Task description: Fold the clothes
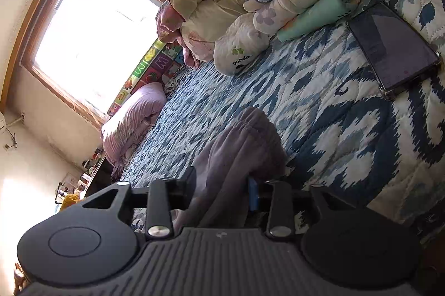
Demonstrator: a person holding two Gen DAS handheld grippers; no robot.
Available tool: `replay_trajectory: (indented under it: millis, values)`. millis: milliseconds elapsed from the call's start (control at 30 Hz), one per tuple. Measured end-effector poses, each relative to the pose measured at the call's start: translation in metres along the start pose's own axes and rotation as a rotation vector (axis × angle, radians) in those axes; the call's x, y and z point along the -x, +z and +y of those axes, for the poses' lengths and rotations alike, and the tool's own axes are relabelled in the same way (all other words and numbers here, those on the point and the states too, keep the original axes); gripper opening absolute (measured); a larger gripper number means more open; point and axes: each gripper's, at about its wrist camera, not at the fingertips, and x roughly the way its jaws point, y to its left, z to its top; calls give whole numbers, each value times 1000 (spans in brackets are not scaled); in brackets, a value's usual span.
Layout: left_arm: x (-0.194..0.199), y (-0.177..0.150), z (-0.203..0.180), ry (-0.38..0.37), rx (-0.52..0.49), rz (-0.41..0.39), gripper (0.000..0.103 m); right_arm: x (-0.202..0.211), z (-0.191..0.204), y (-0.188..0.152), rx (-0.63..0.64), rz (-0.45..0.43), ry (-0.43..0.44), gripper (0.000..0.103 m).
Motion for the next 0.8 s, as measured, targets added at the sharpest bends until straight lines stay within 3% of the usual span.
replay_trajectory:
  millis: [67, 133, 167, 200, 300, 433, 500, 600, 667, 700, 733, 800]
  values:
    - [-17, 2, -11, 41, -54, 23, 69, -1, 1, 1, -1, -7, -7, 81]
    - [-32, 1, -18, 80, -90, 33, 66, -5, 1, 1, 5, -2, -11, 81]
    - [-39, 0, -21, 112, -103, 35, 59, -7, 1, 1, 8, 1, -13, 81]
    - [-43, -1, -23, 125, -116, 33, 33, -9, 0, 2, 11, 8, -20, 81]
    - [-49, -1, -30, 102, -141, 33, 8, -16, -4, 2, 21, 29, -41, 73]
    - [-34, 7, -54, -75, -174, -29, 7, -26, -9, 2, 34, 57, -69, 54]
    - [-24, 12, -70, -197, -195, -67, 7, -30, -9, 2, 54, 68, -73, 36]
    - [-17, 22, -94, -375, -219, -101, 7, -33, -7, 1, 78, 72, -74, 33]
    - [-26, 27, -107, -410, -245, -80, 11, -34, -6, 1, 86, 73, -75, 33]
    - [-35, 28, -112, -382, -268, -57, 23, -35, -7, 2, 81, 76, -77, 33]
    - [-47, 28, -116, -314, -305, -35, 43, -35, -8, 2, 76, 78, -81, 33]
    - [-60, 26, -113, -208, -342, -29, 50, -37, -10, 2, 66, 84, -85, 33]
